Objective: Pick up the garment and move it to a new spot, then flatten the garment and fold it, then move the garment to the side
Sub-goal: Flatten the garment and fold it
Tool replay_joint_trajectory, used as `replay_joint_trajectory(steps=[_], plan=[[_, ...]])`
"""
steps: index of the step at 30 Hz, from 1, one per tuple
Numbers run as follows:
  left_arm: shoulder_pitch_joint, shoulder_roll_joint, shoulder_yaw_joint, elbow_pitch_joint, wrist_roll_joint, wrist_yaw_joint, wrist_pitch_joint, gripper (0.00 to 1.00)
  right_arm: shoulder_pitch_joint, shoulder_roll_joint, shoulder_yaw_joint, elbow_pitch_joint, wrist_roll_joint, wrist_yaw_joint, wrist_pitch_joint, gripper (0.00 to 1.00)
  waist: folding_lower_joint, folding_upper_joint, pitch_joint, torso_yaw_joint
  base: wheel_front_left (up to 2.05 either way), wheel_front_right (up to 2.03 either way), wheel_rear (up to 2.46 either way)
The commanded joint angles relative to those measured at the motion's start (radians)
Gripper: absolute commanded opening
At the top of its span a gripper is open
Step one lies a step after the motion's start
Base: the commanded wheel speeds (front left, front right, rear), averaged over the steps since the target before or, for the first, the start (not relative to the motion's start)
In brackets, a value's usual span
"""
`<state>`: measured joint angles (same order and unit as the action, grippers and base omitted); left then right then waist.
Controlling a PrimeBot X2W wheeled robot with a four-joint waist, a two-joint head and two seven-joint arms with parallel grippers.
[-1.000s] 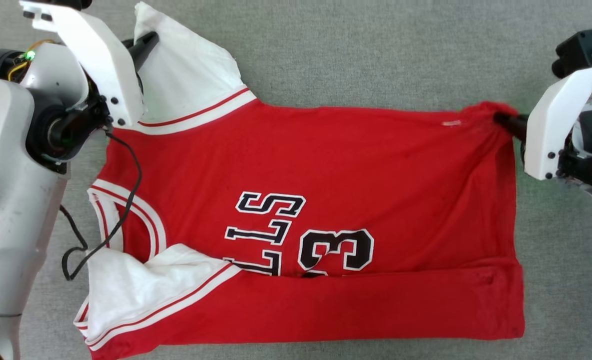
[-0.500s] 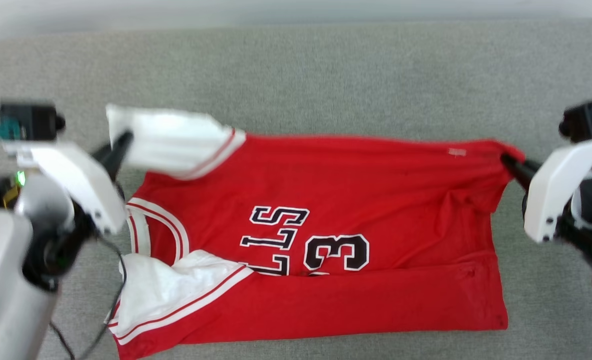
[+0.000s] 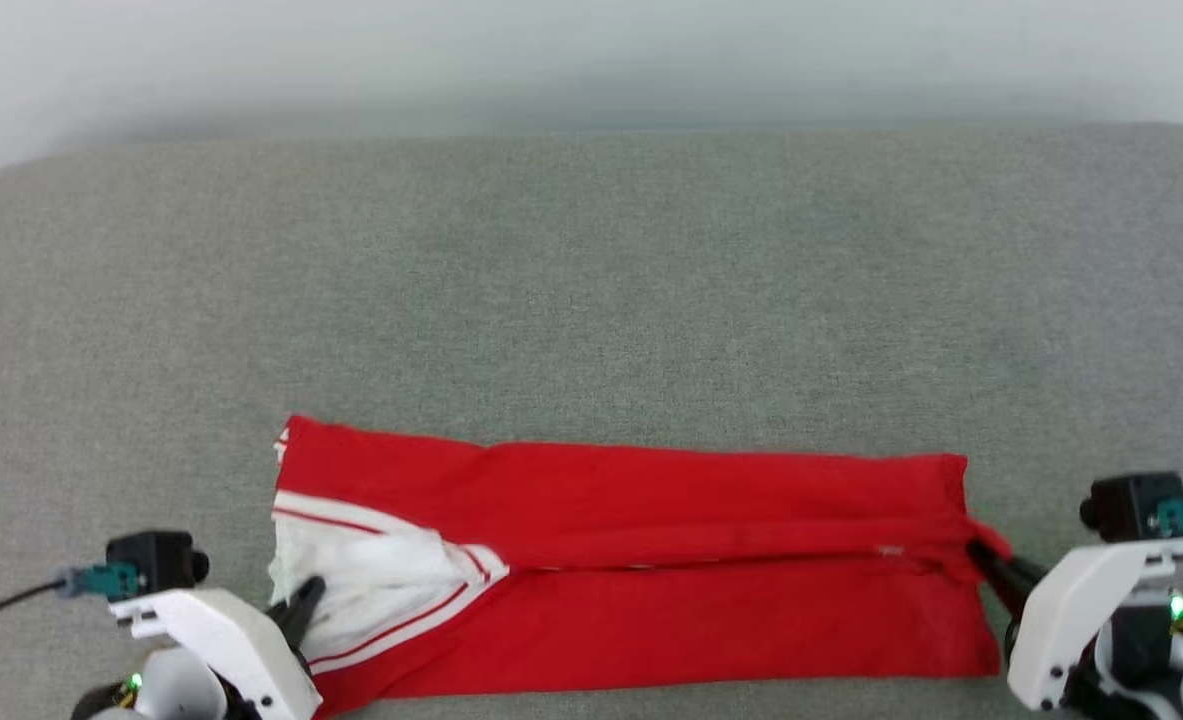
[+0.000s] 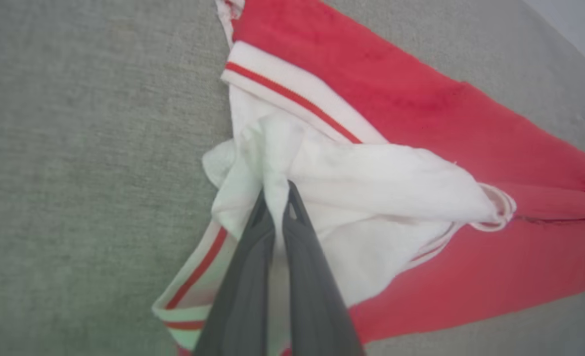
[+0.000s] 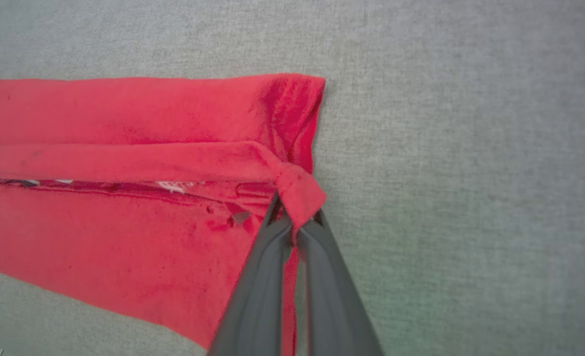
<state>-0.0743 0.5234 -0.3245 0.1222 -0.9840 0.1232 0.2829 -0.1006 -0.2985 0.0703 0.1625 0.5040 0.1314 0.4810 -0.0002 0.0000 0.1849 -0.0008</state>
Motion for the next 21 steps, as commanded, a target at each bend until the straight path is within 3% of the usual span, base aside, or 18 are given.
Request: replay_joint_trajectory(steps=[1,2,3,13,21], plan=[[0.016,-0.01,0.0,0.016,-0.007,0.004,-0.009,0.48,0.029,0.013,-0.005,0.011,0.005,-0.001,-0.009,1.0,0.0002,0.0,-0.005,-0.004,0.0,0.0,0.0],[0.016,-0.01,0.0,0.016,-0.007,0.004,-0.009,0.48,0.029,0.013,-0.005,0.011,0.005,-0.001,-0.009,1.0,0.0002,0.0,-0.005,-0.004,0.0,0.0,0.0],[0.023,-0.019,-0.005,0.026,-0.009,-0.002,-0.015,1.0,0.038,0.017,-0.004,0.014,0.003,-0.001,-0.021,1.0,0.0002,0.0,-0.007,-0.006,0.0,0.0,0.0],[0.013,-0.033,-0.002,0.008,0.097,0.006,-0.188,1.0,0.09,0.003,-0.056,-0.071,0.009,-0.001,-0.053,1.0,0.0002,0.0,-0.07,-0.022,0.0,0.0,0.0],[-0.013,-0.064,0.022,-0.085,0.197,0.042,-0.383,1.0,0.08,-0.016,-0.18,-0.156,0.029,-0.001,0.117,1.0,0.0002,0.0,-0.121,-0.006,0.0,0.0,0.0]])
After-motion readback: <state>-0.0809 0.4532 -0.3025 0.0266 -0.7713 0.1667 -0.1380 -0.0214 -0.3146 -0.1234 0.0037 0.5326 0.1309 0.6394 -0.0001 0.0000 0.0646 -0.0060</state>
